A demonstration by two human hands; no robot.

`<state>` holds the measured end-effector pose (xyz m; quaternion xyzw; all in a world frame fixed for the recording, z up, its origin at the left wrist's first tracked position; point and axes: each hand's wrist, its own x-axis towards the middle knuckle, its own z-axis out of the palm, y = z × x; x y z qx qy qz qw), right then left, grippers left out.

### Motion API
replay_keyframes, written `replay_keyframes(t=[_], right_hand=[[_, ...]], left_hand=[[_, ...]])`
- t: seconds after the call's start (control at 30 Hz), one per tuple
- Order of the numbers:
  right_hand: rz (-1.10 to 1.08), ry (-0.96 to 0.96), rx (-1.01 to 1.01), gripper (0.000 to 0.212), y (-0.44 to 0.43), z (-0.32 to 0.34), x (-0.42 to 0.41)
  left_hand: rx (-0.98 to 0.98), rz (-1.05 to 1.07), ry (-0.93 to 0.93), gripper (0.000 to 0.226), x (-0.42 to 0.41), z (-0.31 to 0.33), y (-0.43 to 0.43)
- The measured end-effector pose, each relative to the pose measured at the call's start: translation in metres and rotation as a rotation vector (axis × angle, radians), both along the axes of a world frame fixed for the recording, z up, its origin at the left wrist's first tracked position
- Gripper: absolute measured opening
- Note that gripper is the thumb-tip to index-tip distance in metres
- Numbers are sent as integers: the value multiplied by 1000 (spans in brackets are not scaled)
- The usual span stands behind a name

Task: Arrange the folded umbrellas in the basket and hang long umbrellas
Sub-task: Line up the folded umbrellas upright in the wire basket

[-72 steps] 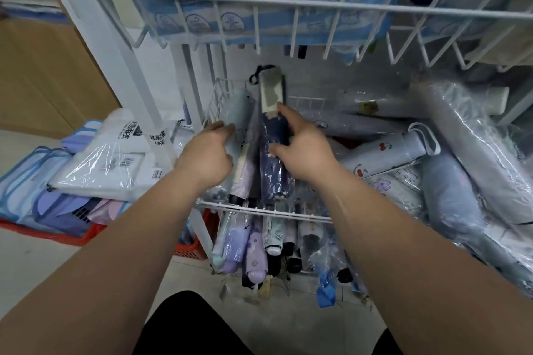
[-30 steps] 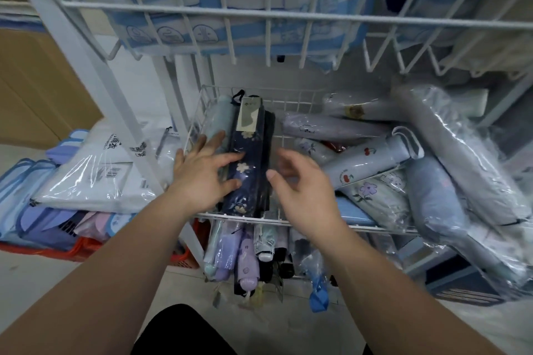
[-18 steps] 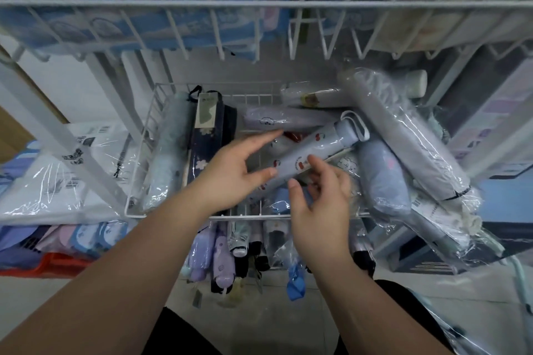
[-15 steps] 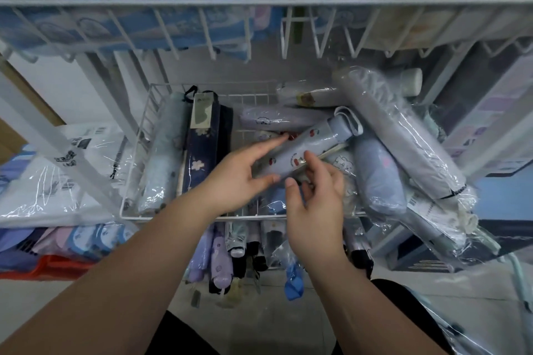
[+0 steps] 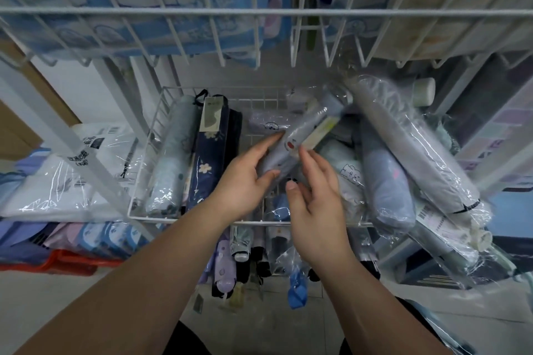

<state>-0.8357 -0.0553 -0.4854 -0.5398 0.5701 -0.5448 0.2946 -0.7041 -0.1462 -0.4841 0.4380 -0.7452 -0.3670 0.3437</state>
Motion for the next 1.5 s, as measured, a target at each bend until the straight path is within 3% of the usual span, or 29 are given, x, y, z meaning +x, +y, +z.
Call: replay_keyframes(t=[0.27, 0.37, 0.47, 0.6, 0.67, 0.77, 0.9, 1.03, 1.23, 1.37, 1.5], right_hand=[[210, -36, 115, 62, -45, 27, 19], [228, -66, 102, 57, -59, 31, 36], [249, -56, 93, 56, -75, 26, 59], [324, -30, 105, 57, -94, 20, 90], [323, 33, 125, 54, -104, 15, 98], [156, 119, 234, 53, -117, 4, 100], [163, 54, 363, 51, -122, -22, 100], [197, -83, 339, 63, -118, -39, 96], [300, -120, 305, 54, -121, -39, 92], [359, -16, 314, 60, -123, -43, 93], [330, 185, 330, 63, -125, -42, 93]], left_hand=[[74, 112, 269, 60, 26, 38, 1], [130, 218, 321, 45, 40, 43, 6], [145, 336, 333, 44, 58, 48, 12], [172, 390, 259, 54, 87, 58, 14], [127, 443, 97, 56, 103, 54, 8], [6, 539, -264, 56, 117, 40, 5], [-76, 594, -436, 59, 114, 24, 9], [-51, 540, -421, 61, 114, 19, 9], [62, 408, -200, 67, 125, 14, 8], [47, 407, -152, 62, 128, 10, 7], [29, 393, -276, 56, 127, 11, 10]])
